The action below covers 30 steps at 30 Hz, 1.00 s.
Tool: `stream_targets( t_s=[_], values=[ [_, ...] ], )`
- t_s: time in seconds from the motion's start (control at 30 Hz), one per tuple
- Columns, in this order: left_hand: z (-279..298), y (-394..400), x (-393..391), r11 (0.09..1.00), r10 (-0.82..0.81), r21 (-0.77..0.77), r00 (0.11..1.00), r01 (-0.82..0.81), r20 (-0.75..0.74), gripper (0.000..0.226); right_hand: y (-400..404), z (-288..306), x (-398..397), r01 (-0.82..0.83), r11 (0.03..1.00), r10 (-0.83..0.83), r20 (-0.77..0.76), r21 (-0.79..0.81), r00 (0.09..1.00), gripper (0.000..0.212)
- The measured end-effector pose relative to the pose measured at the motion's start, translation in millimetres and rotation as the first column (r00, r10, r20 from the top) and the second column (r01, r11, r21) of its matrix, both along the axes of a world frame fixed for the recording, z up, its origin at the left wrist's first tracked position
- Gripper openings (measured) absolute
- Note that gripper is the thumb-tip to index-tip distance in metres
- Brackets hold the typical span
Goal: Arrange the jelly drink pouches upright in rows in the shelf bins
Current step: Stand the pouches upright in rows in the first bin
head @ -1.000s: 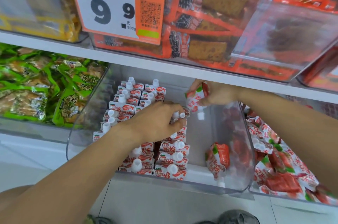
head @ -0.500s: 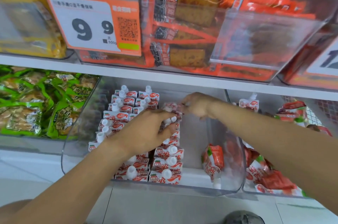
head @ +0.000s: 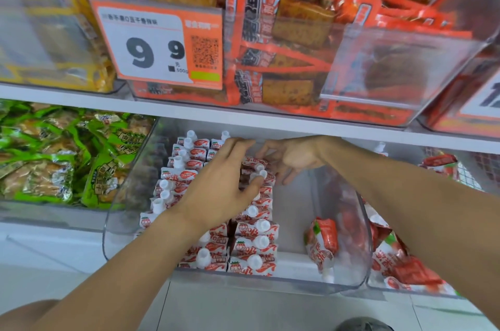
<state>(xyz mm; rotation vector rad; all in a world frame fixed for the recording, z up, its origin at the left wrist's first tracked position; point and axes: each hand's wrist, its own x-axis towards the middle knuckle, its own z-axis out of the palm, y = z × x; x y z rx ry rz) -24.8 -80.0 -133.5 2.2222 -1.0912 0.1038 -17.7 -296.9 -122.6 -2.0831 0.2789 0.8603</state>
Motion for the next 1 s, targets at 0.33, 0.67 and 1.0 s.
stream_targets(
  t_s=[0.33, 0.67, 1.0],
  values=[
    [-3.4, -26.9, 17.6, 0.936, -0.127, 0.332, 0.992, 0.116, 0.012, 0.024, 12.9, 41.5, -35.1, -0.349, 0.6, 0.45, -0.057, -0.72, 0.891, 0.069],
    [-3.9, -24.6, 19.2, 0.946, -0.125, 0.301, 0.992, 0.123, -0.014, 0.023, 34.3, 26.9, -73.9, -0.655, 0.472, 0.567, -0.366, -0.59, 0.738, 0.095],
    [-0.6, -18.6, 20.4, 0.974, -0.108, 0.186, 0.985, 0.132, -0.133, 0.042, 2.5, 70.1, -102.2, -0.021, 0.791, 0.334, 0.402, -0.611, 0.853, 0.052]
  ],
)
